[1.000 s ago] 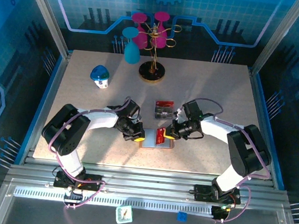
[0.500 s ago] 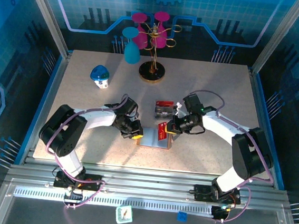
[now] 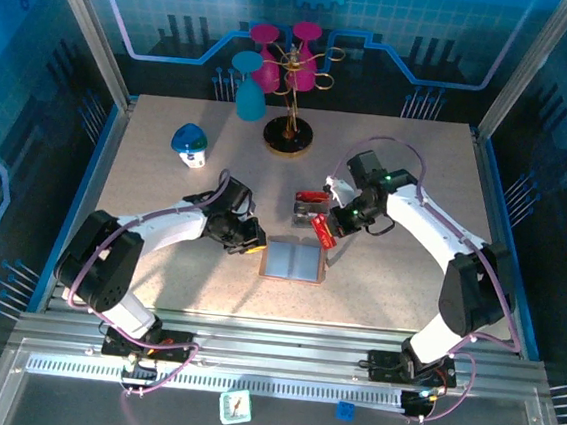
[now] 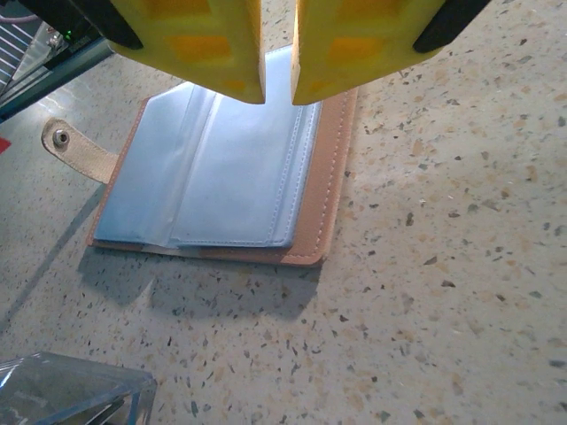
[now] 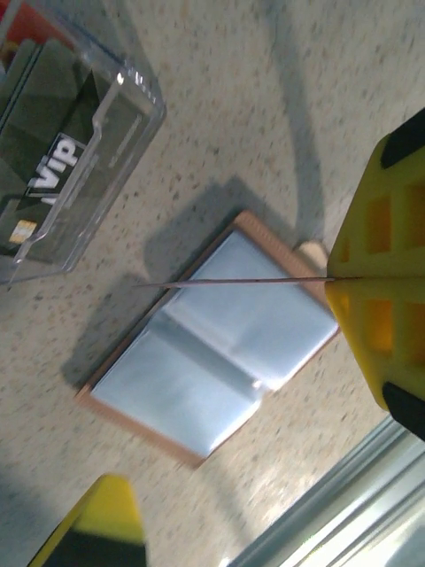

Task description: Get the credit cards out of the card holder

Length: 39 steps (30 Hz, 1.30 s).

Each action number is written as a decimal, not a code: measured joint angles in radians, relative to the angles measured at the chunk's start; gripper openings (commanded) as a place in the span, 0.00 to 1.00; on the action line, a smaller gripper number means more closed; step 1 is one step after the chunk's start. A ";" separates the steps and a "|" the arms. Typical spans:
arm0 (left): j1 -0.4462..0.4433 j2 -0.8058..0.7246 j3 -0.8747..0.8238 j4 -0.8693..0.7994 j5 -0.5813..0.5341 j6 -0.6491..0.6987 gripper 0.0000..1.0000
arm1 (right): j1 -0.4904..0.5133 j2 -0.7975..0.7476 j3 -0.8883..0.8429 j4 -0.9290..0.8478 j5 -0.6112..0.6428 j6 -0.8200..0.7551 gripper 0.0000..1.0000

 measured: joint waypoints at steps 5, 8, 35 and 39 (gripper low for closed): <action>0.004 -0.008 -0.014 0.000 -0.003 0.000 0.16 | 0.000 0.035 0.068 -0.085 0.076 -0.200 0.00; 0.004 -0.014 -0.027 0.000 -0.004 0.000 0.16 | 0.002 0.068 0.137 -0.130 0.108 -0.300 0.00; 0.006 -0.074 -0.098 0.038 -0.008 -0.037 0.16 | 0.065 0.546 0.888 -0.388 0.261 -0.830 0.00; 0.006 -0.074 -0.098 0.038 -0.007 -0.037 0.16 | 0.065 0.612 0.970 -0.429 0.261 -0.861 0.00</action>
